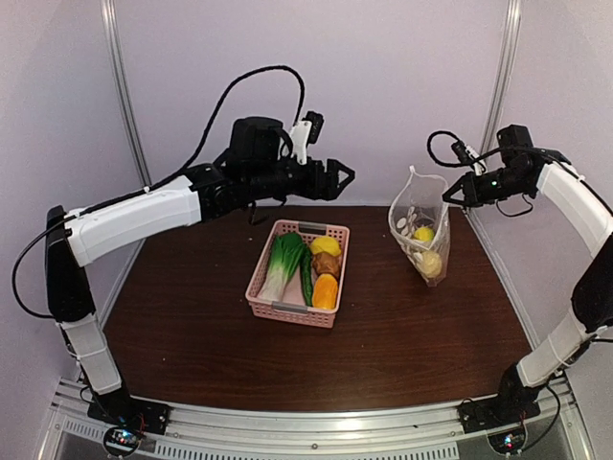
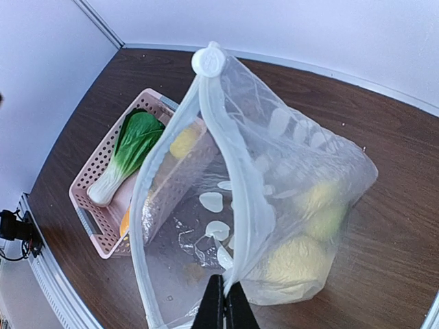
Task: Place the food in the zip-top bag and seal the zipper
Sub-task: Pick up the fake vegetable from the bin, then place the fake vegetable in the zipper food storage bag, then adjust the zipper food storage bag.
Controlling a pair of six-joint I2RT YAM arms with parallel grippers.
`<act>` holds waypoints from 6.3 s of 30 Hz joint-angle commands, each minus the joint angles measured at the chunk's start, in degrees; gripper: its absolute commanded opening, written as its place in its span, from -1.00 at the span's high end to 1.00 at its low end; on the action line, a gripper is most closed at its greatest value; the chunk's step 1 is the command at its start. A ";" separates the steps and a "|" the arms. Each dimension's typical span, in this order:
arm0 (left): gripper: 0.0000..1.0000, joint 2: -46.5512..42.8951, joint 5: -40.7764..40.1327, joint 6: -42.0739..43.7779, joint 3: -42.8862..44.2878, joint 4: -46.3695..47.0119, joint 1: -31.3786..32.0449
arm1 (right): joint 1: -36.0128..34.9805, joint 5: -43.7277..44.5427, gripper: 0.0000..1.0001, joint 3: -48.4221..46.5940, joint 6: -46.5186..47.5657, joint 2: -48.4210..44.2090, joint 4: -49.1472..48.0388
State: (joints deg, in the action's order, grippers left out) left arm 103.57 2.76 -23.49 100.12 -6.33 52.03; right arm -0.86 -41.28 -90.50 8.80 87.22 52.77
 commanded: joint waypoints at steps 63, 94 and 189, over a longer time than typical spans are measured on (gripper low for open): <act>1.00 -9.26 7.19 1.75 -12.13 7.00 -9.45 | -4.00 -1.22 1.00 11.94 -1.81 -4.02 -7.42; 1.00 1.76 14.29 -6.91 -7.82 24.01 2.38 | -6.47 -3.35 1.00 9.77 -2.49 -4.94 -5.22; 1.00 32.05 10.89 -16.92 18.93 -6.94 2.15 | -10.47 -0.30 1.00 13.02 -0.83 -5.36 -11.16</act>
State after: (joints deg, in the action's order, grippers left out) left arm 134.69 13.52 -40.62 115.98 -15.05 54.54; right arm -11.03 -43.00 -77.65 8.54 83.53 42.46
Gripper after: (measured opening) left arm 0.071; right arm 0.006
